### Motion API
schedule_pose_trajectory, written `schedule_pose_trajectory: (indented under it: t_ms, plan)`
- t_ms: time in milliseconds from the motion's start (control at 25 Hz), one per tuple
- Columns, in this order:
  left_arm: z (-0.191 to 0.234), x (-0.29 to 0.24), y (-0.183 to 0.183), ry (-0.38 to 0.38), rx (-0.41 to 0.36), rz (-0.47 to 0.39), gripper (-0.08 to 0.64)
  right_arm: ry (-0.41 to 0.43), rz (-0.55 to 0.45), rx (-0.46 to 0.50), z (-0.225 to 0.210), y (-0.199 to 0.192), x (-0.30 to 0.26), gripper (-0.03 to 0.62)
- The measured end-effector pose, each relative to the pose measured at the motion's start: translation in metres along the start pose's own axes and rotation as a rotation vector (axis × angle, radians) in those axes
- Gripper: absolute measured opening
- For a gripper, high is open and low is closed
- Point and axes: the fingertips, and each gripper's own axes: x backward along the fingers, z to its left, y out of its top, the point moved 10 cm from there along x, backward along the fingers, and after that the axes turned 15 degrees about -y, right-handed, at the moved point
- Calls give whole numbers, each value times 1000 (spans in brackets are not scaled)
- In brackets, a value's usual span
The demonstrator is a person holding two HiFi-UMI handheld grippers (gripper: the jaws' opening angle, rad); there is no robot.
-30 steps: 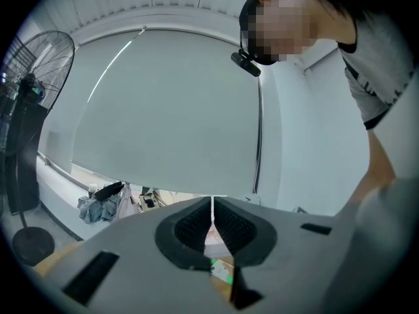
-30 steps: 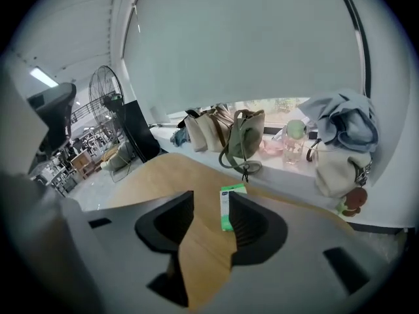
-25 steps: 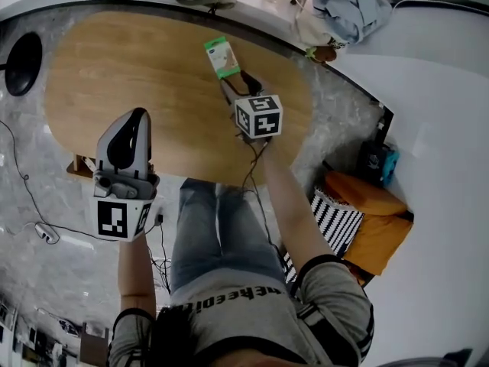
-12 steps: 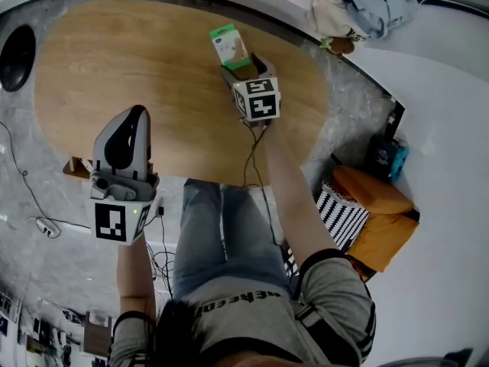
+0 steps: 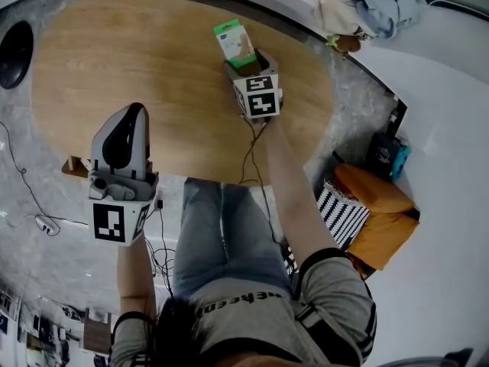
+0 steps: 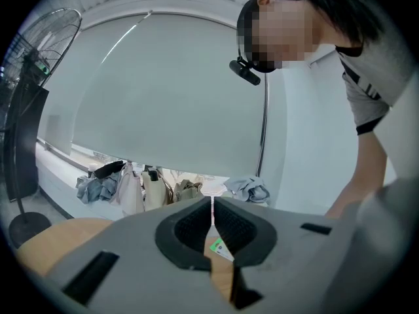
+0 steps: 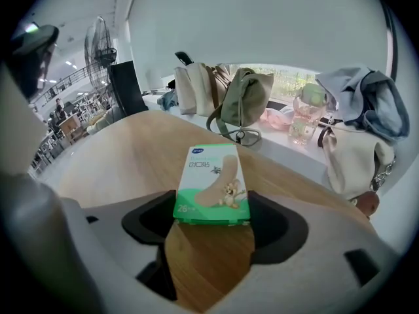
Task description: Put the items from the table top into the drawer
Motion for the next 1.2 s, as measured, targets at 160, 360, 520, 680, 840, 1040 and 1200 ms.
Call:
schedule_pose_trajectory:
  t_ms: [160, 360, 520, 680, 840, 1040, 1200]
  plan:
    - [-3, 3, 1, 2, -2, -2, 12, 42, -27, 20, 3, 5, 9, 344]
    - [-10, 12, 6, 14, -9, -19, 12, 107, -125, -45, 12, 18, 44, 344]
    - [-26, 21, 11, 37, -11, -35, 12, 151, -196, -69, 15, 25, 77, 344]
    - [-45, 34, 18, 69, -17, -55, 12, 186, -242, -72, 18, 29, 107, 344]
    - [-67, 54, 24, 125, -24, -77, 12, 235, -275, -52, 25, 29, 134, 344]
    - [-93, 87, 27, 212, -26, -105, 12, 298, -312, -11, 43, 28, 165, 344]
    - [-116, 121, 25, 307, -31, -128, 12, 361, -342, 29, 63, 29, 187, 344]
